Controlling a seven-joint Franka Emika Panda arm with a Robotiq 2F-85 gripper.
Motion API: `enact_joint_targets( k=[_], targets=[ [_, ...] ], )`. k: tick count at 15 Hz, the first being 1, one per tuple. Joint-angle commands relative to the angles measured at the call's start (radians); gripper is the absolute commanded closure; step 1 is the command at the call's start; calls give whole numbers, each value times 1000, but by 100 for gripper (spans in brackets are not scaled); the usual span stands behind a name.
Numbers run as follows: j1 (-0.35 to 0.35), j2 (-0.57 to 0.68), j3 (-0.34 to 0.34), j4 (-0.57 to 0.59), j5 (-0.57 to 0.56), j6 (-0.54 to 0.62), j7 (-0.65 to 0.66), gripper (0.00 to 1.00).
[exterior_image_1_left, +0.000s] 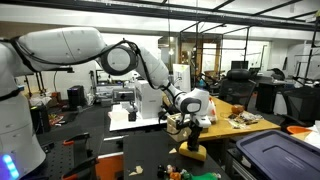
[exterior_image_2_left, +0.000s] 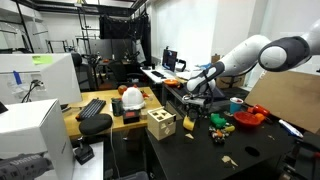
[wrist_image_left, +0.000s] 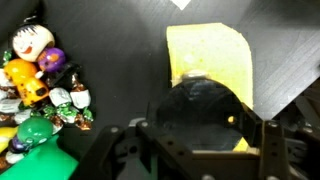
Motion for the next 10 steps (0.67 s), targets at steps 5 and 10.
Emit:
enact_joint_targets(
  k=[5, 10],
  targets=[
    [5, -36, -52, -35, 13, 104, 205, 48],
    [-10, -44, -88, -36, 17, 111, 305, 48]
  ],
)
